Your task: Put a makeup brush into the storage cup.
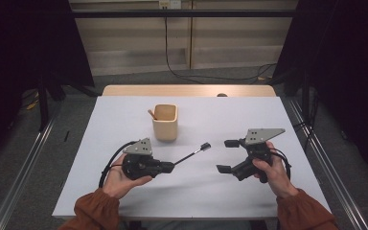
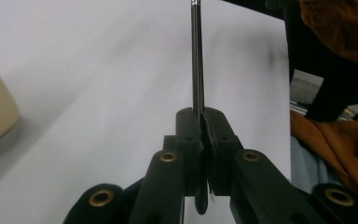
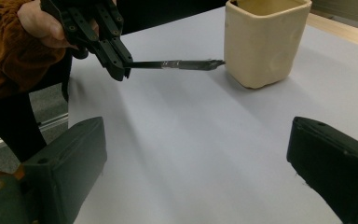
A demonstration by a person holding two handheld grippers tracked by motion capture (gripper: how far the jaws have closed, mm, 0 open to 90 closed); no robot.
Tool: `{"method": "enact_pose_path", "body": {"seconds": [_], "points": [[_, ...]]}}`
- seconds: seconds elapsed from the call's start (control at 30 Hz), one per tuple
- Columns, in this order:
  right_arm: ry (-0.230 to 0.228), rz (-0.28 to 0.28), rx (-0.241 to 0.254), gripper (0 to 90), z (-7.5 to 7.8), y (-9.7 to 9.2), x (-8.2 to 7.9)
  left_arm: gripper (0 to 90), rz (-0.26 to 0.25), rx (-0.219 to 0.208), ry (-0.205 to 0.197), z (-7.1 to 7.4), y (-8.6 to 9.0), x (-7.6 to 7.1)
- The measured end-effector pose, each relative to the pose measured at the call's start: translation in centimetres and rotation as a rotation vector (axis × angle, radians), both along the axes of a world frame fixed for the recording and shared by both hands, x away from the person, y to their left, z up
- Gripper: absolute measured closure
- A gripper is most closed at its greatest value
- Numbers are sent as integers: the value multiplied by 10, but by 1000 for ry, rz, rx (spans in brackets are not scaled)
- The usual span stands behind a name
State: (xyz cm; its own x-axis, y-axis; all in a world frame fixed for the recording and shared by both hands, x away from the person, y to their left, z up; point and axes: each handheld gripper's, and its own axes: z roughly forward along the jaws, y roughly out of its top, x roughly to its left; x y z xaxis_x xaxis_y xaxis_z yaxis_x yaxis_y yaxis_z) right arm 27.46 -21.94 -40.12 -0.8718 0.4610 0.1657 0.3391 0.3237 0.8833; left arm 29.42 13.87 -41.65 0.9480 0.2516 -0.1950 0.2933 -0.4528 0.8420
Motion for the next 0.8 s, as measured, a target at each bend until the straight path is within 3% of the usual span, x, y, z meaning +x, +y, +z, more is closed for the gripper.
{"method": "enact_pose_path", "body": {"seconds": [0.5,0.8], "points": [[-5,63,43,80,-4,8,3,856,22,-106,-40,-4,-6,-3],[8,88,47,86,-6,13,4,856,22,-136,-59,-4,-8,-5]]}}
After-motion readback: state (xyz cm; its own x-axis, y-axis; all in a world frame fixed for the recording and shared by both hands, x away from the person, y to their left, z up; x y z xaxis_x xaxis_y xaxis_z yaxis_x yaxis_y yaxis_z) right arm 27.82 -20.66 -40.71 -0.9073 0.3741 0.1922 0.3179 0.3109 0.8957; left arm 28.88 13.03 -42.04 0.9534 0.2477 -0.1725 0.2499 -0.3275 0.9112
